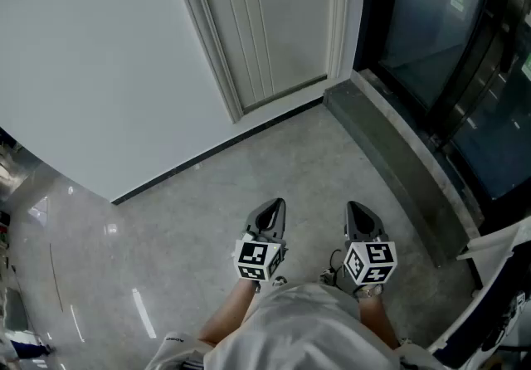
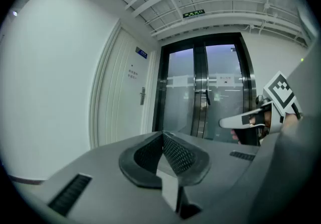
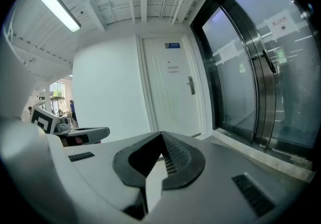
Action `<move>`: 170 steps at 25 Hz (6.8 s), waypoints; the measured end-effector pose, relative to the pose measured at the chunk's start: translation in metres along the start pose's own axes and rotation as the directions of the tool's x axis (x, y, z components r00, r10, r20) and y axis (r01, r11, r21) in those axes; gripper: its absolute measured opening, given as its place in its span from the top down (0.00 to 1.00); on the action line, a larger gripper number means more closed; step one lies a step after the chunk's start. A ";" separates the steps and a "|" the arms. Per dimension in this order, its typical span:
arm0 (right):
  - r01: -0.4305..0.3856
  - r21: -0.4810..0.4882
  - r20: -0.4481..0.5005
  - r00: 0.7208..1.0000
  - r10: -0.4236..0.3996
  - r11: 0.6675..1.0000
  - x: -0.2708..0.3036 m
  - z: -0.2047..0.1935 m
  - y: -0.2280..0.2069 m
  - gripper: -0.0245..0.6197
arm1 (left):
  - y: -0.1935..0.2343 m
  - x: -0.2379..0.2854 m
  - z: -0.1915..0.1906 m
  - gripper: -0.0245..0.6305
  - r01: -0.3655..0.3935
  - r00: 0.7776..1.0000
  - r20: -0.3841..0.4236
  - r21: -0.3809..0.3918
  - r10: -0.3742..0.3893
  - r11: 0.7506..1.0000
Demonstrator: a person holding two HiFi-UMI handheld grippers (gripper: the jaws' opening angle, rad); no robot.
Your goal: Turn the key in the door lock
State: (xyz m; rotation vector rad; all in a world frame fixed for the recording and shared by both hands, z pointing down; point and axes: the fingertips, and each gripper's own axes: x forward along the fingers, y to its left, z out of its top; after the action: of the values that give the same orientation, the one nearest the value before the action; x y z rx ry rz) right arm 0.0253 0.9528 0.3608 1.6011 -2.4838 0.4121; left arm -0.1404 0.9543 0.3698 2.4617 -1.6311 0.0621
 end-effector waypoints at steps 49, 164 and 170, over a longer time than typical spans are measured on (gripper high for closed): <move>-0.055 0.138 0.081 0.996 0.044 0.989 -0.027 -0.018 -0.128 0.96 | -0.098 0.075 -0.024 0.95 0.028 0.998 -0.058 0.064 -0.024 0.998; -0.064 -0.040 -0.103 0.993 0.060 0.997 0.797 0.236 -0.456 0.96 | 0.257 0.907 0.132 0.95 -0.049 0.998 -0.044 0.048 0.051 0.998; -0.146 -0.083 -0.099 0.986 0.137 0.986 0.839 0.264 -0.499 0.96 | 0.251 0.951 0.148 0.95 -0.134 0.990 -0.024 0.066 0.136 0.989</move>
State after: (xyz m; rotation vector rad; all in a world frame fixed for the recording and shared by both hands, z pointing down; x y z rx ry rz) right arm 0.1350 -0.0511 0.4150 1.3460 -2.5159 0.3780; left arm -0.0056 -0.0313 0.3894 2.3815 -1.8090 0.1701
